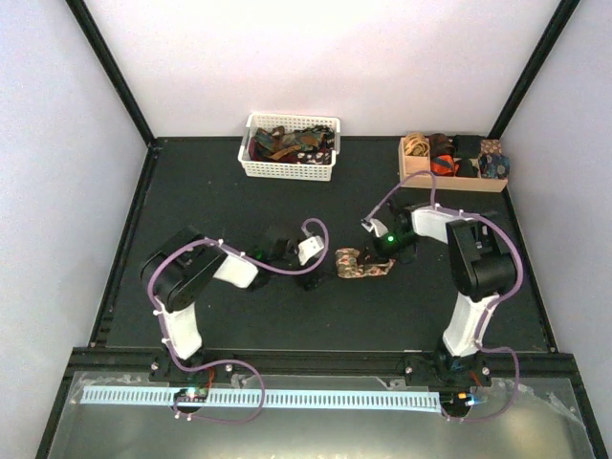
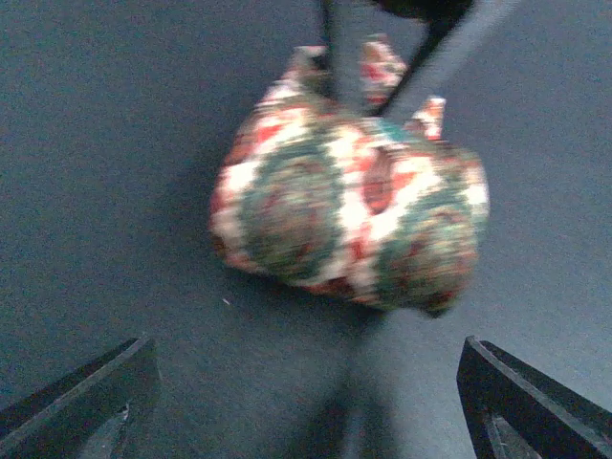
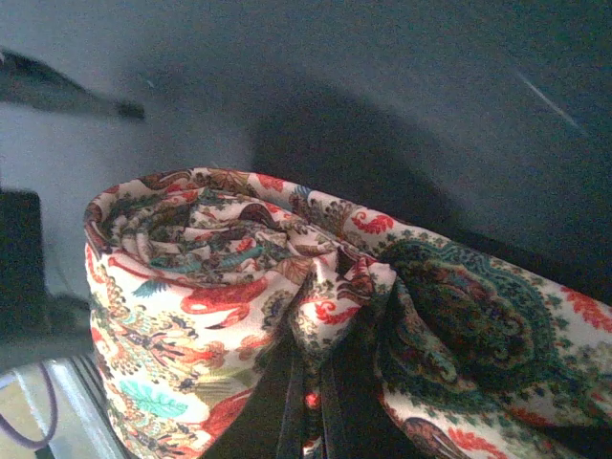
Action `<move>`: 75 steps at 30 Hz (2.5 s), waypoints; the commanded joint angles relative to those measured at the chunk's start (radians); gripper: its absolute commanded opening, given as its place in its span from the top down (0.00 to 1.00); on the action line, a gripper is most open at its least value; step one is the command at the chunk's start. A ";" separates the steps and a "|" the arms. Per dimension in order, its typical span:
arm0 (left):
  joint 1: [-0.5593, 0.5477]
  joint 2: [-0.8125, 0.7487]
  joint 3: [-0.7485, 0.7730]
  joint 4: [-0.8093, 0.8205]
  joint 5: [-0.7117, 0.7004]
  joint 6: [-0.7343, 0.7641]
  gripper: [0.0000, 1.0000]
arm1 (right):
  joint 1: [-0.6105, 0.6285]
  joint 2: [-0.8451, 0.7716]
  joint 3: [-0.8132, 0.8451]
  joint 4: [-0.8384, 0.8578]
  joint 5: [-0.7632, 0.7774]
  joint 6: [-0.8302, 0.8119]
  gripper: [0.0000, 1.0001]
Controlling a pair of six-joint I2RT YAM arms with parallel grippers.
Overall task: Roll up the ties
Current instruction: Roll the tie at the center of the board.
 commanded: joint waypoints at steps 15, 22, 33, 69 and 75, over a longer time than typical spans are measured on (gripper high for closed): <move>-0.009 0.119 -0.053 0.384 0.041 0.017 0.02 | 0.066 0.126 0.038 0.022 0.209 -0.040 0.99; -0.032 0.227 -0.001 0.514 0.049 0.046 0.04 | 0.042 0.193 0.073 0.020 0.193 -0.012 0.99; -0.041 0.255 0.089 0.352 0.035 0.088 0.32 | 0.042 0.193 0.080 0.005 0.150 -0.027 0.99; -0.097 0.177 0.171 -0.225 -0.154 0.194 0.53 | 0.000 0.038 0.090 -0.109 -0.009 -0.045 0.87; -0.099 0.177 0.168 -0.227 -0.149 0.196 0.53 | -0.013 0.002 0.110 -0.115 -0.081 -0.045 0.43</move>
